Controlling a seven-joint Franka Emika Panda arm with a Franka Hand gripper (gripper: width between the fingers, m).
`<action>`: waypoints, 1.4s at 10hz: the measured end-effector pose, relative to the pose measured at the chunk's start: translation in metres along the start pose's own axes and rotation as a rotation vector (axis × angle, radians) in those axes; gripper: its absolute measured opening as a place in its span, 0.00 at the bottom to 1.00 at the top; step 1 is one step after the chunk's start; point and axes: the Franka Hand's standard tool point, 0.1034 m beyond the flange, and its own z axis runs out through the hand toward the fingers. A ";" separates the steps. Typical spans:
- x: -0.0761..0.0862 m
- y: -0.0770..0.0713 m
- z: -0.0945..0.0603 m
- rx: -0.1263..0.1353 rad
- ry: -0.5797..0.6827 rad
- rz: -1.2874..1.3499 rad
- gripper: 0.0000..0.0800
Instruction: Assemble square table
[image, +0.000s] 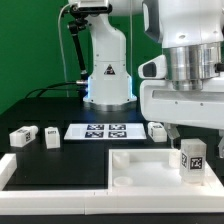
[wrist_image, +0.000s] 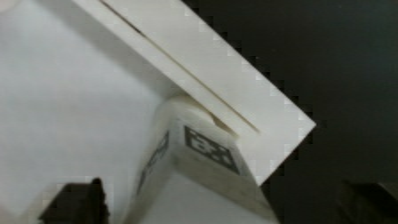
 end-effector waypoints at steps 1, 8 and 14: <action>0.001 0.001 0.000 -0.003 0.001 -0.116 0.81; 0.006 0.003 0.001 -0.004 0.021 -0.542 0.47; 0.010 0.007 0.001 -0.014 0.014 -0.094 0.38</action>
Offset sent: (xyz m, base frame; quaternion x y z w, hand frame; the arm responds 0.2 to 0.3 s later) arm 0.0033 0.0010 -0.0003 0.0173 0.0091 -0.3351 0.9420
